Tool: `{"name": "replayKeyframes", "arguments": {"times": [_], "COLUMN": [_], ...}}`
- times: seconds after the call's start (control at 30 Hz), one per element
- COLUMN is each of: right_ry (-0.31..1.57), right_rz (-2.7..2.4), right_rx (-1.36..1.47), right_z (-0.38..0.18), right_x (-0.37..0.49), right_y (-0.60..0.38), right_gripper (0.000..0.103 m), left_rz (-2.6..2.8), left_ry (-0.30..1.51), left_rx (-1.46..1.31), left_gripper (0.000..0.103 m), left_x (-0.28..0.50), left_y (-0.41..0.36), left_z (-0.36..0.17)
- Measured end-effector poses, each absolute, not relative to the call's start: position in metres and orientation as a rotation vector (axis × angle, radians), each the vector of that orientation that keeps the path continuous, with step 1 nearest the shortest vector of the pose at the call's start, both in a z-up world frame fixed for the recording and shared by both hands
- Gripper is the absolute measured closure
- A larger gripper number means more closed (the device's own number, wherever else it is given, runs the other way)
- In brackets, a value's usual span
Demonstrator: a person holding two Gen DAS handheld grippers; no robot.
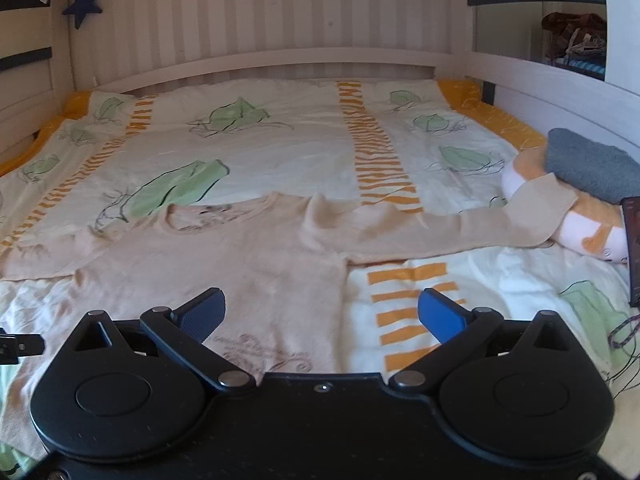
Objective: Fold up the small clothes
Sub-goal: 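Move the right tool to the sweater sleeve cuff and grasp it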
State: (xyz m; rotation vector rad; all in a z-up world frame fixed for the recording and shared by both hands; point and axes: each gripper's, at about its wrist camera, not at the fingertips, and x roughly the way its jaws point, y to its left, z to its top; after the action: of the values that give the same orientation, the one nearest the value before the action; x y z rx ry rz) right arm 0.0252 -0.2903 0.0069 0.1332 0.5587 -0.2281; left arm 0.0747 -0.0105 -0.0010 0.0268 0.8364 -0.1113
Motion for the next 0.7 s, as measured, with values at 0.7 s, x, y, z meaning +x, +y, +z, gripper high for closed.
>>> {"name": "replayKeyframes", "arguments": {"times": [0.7], "right_ry": [0.748], "right_rz": [-0.596], "right_rx": [0.229], "right_z": [-0.047], "right_x": [0.138], "right_y": [-0.517], "right_gripper": [0.020], "left_rz": [-0.075], "left_ry": [0.909], "left_rx": [0.135], "left_gripper": [0.033], "left_x": [0.155], "left_y": [-0.035], "left_z": [-0.052]}}
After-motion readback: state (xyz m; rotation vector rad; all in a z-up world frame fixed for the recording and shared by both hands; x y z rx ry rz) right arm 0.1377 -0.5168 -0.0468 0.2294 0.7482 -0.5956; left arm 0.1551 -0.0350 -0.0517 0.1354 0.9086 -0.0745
